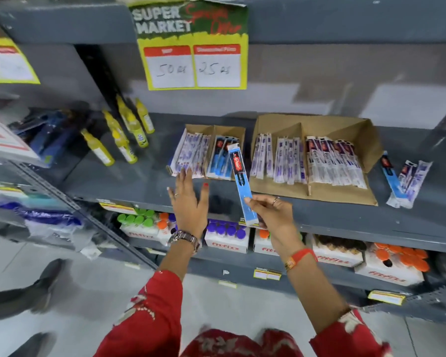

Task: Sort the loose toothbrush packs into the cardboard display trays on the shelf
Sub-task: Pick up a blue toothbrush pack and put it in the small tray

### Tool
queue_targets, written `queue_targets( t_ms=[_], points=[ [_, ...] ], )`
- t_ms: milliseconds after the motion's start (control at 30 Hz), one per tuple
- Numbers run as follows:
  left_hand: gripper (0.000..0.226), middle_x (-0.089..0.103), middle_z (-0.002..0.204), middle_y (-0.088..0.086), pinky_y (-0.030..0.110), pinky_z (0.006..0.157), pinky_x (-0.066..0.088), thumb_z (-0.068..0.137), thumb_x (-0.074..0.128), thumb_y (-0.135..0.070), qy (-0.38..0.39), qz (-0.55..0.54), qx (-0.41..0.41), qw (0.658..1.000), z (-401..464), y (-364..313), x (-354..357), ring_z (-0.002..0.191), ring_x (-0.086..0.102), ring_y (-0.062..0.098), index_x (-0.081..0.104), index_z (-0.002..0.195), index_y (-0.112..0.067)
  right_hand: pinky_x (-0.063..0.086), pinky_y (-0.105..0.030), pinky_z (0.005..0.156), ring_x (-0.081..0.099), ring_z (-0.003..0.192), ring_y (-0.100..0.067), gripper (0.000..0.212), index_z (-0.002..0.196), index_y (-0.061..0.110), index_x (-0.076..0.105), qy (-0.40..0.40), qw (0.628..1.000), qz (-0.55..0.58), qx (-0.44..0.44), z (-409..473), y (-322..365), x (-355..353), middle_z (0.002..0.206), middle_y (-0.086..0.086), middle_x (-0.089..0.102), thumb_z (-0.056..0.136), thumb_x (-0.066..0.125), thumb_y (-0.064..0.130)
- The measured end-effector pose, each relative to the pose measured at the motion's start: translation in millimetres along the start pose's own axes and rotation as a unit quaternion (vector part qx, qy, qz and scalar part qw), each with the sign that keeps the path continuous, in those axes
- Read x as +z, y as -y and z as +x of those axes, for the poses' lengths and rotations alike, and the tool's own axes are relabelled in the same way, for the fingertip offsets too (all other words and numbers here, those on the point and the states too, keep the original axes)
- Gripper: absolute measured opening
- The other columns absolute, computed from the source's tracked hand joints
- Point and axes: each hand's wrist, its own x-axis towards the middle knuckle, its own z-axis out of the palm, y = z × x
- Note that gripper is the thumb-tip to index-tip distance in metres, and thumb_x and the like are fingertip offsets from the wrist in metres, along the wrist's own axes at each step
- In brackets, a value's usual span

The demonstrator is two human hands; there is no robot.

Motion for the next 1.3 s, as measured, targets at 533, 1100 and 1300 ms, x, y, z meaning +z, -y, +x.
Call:
queue_targets(
  t_ms=[533, 1100, 1300],
  points=[
    [0.073, 0.031, 0.148, 0.017, 0.044, 0.11, -0.015, 0.086, 0.029, -0.051, 0.124, 0.269, 0.146, 0.944, 33.1, 81.2, -14.8, 0.139, 0.023, 0.028, 0.03, 0.141, -0.004, 0.057, -0.044, 0.077, 0.07, 0.082, -0.032, 0.012, 0.07, 0.009, 0.07, -0.241, 0.967, -0.076, -0.034, 90.9, -17.1, 129.2, 0.084, -0.022, 0.074, 0.077, 0.066, 0.001],
    [0.073, 0.035, 0.147, 0.016, 0.042, 0.112, -0.009, 0.086, 0.027, -0.052, 0.123, 0.241, 0.156, 0.95, 34.0, 85.3, -14.1, 0.138, 0.026, 0.029, 0.027, 0.142, -0.006, 0.055, -0.037, 0.08, 0.066, 0.095, -0.033, 0.017, 0.098, 0.004, 0.069, -0.253, 0.905, -0.318, -0.127, 100.7, -0.9, 141.0, 0.103, -0.018, 0.071, 0.084, 0.059, 0.004],
    [0.075, 0.028, 0.149, 0.018, 0.048, 0.11, -0.011, 0.085, 0.032, -0.052, 0.084, 0.27, 0.143, 0.949, 22.9, 69.9, -11.6, 0.14, 0.015, 0.028, 0.025, 0.142, -0.003, 0.045, -0.022, 0.075, 0.068, 0.089, -0.029, 0.019, 0.093, 0.004, 0.071, -0.296, 0.88, -0.299, -0.22, 78.7, 14.1, 92.2, 0.097, -0.015, 0.074, 0.083, 0.056, 0.002]
  ],
)
